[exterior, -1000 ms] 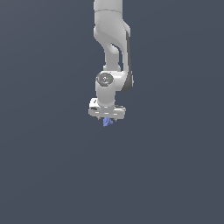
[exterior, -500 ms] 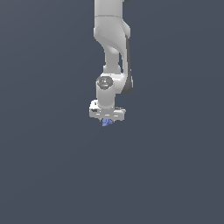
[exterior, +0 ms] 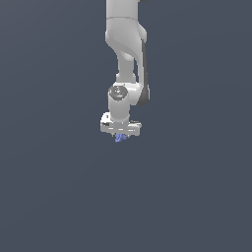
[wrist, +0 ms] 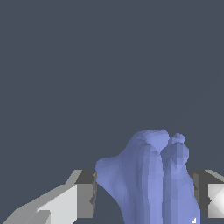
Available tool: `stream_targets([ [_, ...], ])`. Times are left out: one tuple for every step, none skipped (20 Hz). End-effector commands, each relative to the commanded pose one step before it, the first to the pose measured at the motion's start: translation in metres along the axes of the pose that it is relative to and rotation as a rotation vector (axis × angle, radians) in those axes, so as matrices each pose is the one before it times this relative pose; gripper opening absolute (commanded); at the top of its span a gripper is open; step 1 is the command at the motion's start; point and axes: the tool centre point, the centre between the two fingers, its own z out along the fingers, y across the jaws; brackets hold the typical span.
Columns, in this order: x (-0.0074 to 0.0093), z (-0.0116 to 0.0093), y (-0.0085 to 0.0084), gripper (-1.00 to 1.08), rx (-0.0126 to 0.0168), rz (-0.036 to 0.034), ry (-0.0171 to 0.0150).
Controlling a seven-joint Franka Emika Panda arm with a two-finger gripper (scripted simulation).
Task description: Pick up the object and move it to a goal position.
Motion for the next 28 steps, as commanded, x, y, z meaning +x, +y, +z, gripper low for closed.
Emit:
stream_targets([
  [0.00114, -0.00267, -0.00442, -1.00, 0.00022, -0.00107, 0.00036],
  [0.00081, -0.00199, -0.00299, -1.00, 0.00000, 0.00000, 0.00000],
  [0.00099, -0.00243, -0.00365, -1.00, 0.00000, 0.00000, 0.00000],
  [0.00117, -0.00287, -0.00430, -1.00, 0.00000, 0.00000, 0.00000],
  [0.00134, -0.00329, -0.00493, -1.00, 0.00000, 0.00000, 0.00000],
  [0.00152, -0.00370, -0.00554, -1.00, 0.00000, 0.00000, 0.00000],
  [0.00169, -0.00411, -0.00614, -1.00, 0.00000, 0.00000, 0.00000],
  [0.00186, -0.00450, -0.00673, -1.00, 0.00000, 0.00000, 0.00000],
  [0.00203, -0.00489, -0.00729, -1.00, 0.00000, 0.00000, 0.00000],
  [0.00220, -0.00512, -0.00785, -1.00, -0.00068, 0.00000, -0.00011],
  [0.00233, -0.00552, -0.00823, -1.00, 0.00000, 0.00000, 0.00000],
  [0.00244, -0.00575, -0.00857, -1.00, 0.00000, 0.00000, 0.00000],
  [0.00254, -0.00594, -0.00884, -1.00, 0.00000, 0.00000, 0.00000],
  [0.00263, -0.00609, -0.00906, -1.00, 0.00000, 0.00000, 0.00000],
  [0.00271, -0.00620, -0.00924, -1.00, 0.00000, 0.00000, 0.00000],
  [0.00279, -0.00630, -0.00939, -1.00, 0.00000, 0.00000, 0.00000],
  [0.00285, -0.00637, -0.00950, -1.00, 0.00000, 0.00000, 0.00000],
  [0.00292, -0.00642, -0.00959, -1.00, 0.00000, 0.00000, 0.00000],
  [0.00298, -0.00645, -0.00966, -1.00, 0.00000, 0.00000, 0.00000],
  [0.00304, -0.00645, -0.00967, -1.00, 0.00000, 0.00000, 0.00000],
  [0.00295, -0.00613, -0.00923, -1.00, 0.00000, 0.00000, 0.00000],
  [0.00279, -0.00569, -0.00859, -1.00, 0.00000, 0.00000, 0.00000],
  [0.00263, -0.00525, -0.00795, -1.00, 0.00000, 0.00000, 0.00000],
  [0.00247, -0.00483, -0.00732, -1.00, 0.00000, 0.00000, 0.00000],
  [0.00231, -0.00440, -0.00670, -1.00, 0.00000, 0.00000, 0.00000],
  [0.00214, -0.00400, -0.00610, -1.00, 0.00000, 0.00000, 0.00000],
  [0.00198, -0.00360, -0.00552, -1.00, 0.00000, 0.00000, 0.00000],
  [0.00181, -0.00323, -0.00496, -1.00, 0.00000, 0.00000, 0.00000],
])
